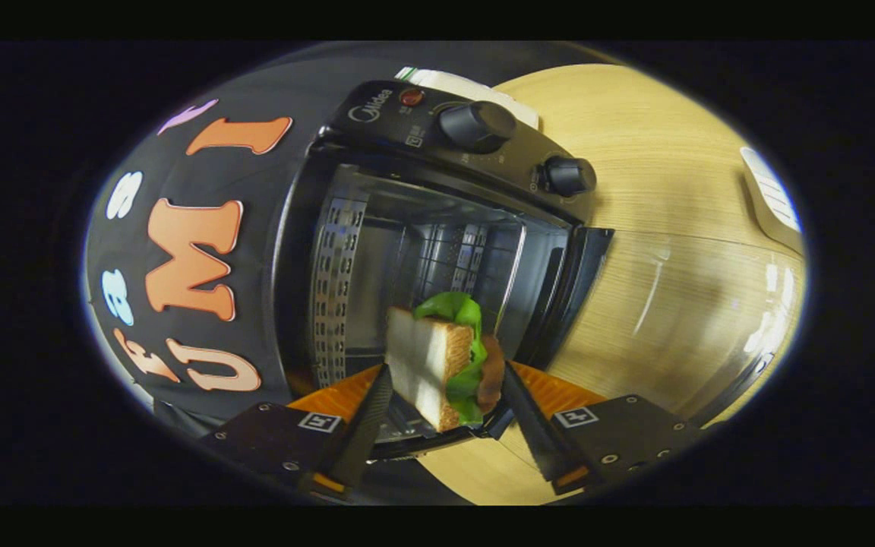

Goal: Open the toaster oven, put the food inside, and close the toaster oven door.

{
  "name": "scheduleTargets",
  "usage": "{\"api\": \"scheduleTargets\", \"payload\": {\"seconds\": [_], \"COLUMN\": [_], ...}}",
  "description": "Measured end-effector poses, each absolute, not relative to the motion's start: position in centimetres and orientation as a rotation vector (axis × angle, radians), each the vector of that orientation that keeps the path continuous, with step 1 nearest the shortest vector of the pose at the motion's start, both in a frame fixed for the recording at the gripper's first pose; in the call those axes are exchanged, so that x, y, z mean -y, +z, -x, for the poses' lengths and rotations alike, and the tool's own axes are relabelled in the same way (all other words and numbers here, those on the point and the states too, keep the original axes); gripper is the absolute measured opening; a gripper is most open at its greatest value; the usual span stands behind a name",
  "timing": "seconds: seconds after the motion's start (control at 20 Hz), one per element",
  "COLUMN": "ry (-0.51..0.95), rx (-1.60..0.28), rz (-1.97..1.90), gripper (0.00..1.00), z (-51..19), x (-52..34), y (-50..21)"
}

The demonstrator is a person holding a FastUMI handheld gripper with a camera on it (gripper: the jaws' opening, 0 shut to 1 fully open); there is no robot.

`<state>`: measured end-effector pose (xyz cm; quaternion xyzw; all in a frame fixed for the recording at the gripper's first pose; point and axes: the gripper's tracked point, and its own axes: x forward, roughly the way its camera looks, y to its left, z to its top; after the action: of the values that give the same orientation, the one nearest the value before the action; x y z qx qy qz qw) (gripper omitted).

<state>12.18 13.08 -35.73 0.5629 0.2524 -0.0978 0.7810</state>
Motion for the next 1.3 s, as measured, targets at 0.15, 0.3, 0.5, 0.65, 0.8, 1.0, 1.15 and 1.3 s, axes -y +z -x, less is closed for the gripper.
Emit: {"api": "scheduleTargets", "payload": {"seconds": [0.15, 0.3, 0.5, 0.65, 0.8, 1.0, 1.15, 1.3], "ry": [-0.227, -0.216, -0.148, -0.092, -0.026, 0.042, 0.079, 0.079], "rx": [-0.559, -0.598, -0.664, -0.74, -0.759, -0.755, -0.758, -0.765], "rz": [-1.179, -1.13, -1.028, -0.981, -0.846, -0.528, -0.333, -0.183], "gripper": [0.97, 0.98, 0.98, 0.98, 0.98, 0.98, 0.99, 0.98], "z": [-11.3, -9.6, -5.9, -2.7, 0.1, 3.6, 5.7, 7.5], "x": [-12.5, -12.3, -12.8, -13.3, -13.3, -11.5, -10.1, -8.6], "y": [-35.8, -36.1, -35.9, -35.5, -34.5, -34.3, -34.8, -35.8]}}
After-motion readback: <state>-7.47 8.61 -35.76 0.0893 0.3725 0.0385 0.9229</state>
